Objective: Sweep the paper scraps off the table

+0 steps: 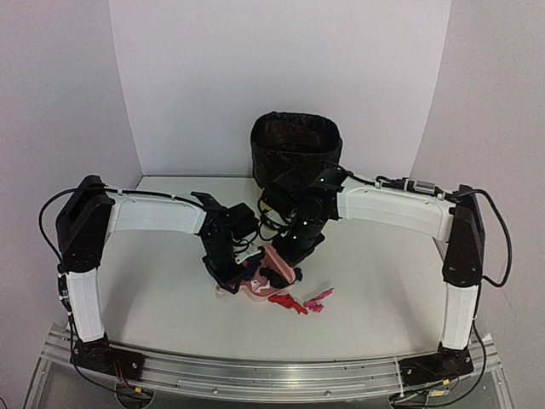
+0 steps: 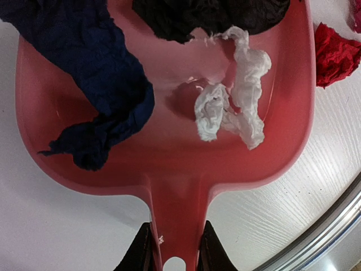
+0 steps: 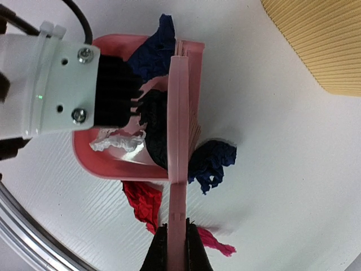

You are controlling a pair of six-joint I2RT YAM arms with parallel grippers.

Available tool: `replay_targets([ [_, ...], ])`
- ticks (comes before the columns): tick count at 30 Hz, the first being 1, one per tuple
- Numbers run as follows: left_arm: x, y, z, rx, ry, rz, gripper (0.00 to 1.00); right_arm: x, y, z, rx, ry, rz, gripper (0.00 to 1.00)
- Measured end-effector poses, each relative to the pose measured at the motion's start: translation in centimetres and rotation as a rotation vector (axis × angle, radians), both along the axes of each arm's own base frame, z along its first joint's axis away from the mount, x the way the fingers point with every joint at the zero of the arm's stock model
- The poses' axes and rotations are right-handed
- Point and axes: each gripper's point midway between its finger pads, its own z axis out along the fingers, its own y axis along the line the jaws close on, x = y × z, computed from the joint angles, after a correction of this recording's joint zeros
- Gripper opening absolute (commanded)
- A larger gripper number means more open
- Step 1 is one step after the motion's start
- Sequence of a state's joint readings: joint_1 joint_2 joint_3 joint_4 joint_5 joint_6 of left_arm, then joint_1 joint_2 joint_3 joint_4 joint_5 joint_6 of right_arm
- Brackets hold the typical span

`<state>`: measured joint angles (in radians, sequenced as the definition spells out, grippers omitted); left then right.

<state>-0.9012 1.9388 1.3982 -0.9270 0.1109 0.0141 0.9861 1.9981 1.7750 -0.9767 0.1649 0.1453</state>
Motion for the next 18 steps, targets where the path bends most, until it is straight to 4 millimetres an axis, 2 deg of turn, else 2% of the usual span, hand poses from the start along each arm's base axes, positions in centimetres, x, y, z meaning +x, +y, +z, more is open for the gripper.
replay_targets([
  [4,0.4,-0.5,-0.2,-0.026,-0.02,-0.023,0.0,-0.7,-0.7,0.9,-0.004,-0.013,-0.016,0.0],
  [10,0.7,-0.6,-0.6,-0.051,-0.059,-0.095,0.0,-0.4,-1.4,2.3,-0.002,-0.077,-0.101,0.0],
  [18,1.5,-0.3,0.6,-0.082,-0.172,-0.206,0.0,-0.7,-3.0,3.9,0.031,-0.1,-0.198,0.0],
])
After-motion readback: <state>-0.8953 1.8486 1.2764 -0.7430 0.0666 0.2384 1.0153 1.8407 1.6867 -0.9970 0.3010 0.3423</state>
